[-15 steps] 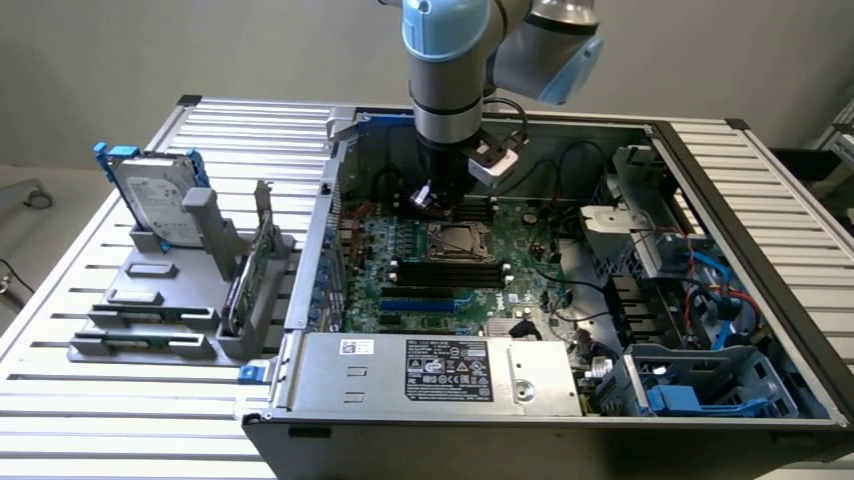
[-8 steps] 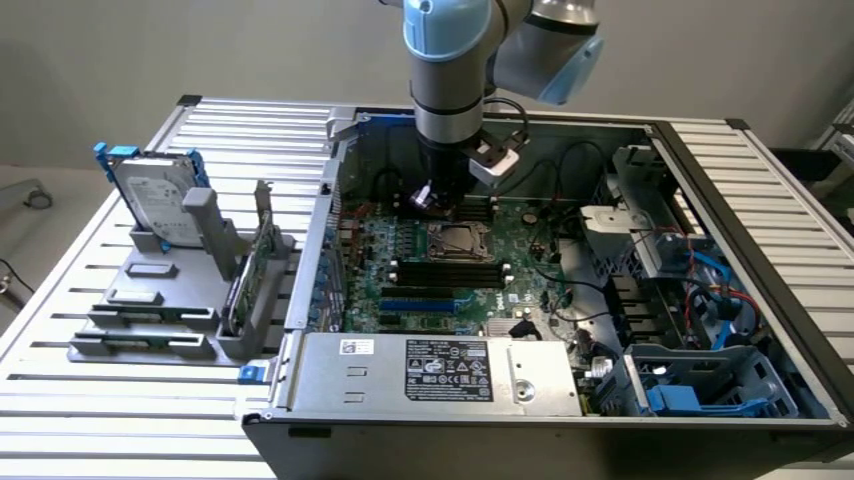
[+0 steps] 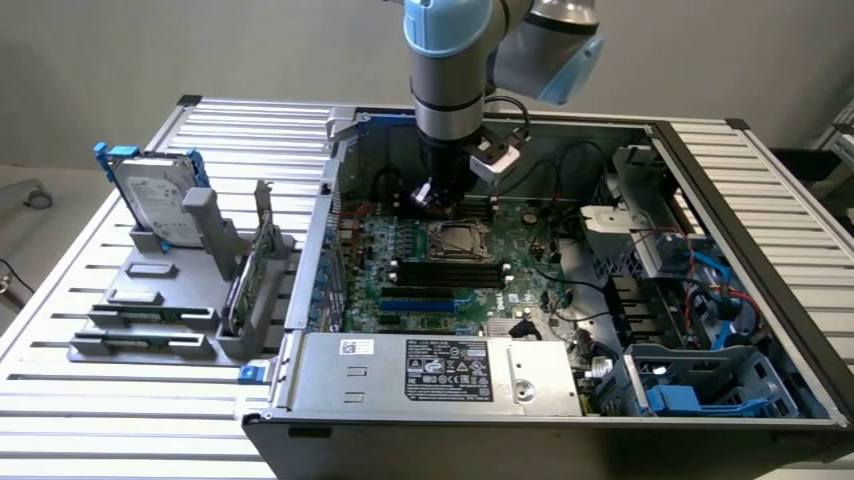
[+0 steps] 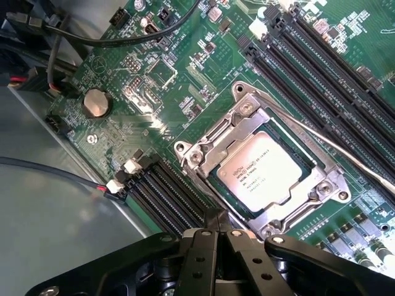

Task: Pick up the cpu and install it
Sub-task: 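Close the cpu cover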

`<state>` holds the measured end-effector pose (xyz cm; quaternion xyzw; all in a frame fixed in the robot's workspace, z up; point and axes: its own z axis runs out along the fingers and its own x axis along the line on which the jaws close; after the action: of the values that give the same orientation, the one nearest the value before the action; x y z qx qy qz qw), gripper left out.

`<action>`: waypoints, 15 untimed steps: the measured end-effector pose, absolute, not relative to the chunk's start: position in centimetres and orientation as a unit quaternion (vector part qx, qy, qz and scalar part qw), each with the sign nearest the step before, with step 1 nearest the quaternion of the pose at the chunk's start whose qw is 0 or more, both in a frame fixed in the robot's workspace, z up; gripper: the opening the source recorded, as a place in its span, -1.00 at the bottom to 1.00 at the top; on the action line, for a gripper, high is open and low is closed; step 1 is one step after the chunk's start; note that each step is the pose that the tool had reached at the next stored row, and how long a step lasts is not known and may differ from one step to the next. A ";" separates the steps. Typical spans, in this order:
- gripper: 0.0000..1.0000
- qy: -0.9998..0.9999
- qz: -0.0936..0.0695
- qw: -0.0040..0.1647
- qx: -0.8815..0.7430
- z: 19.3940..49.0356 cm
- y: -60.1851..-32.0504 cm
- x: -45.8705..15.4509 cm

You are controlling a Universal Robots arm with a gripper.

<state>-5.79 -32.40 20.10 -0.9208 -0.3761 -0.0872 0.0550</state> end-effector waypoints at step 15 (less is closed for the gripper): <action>-0.79 -0.376 -0.089 0.059 -0.921 20.2 -32.4 -6.2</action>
<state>-6.22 -32.39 20.20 -0.9206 -0.3758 -0.0885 0.0590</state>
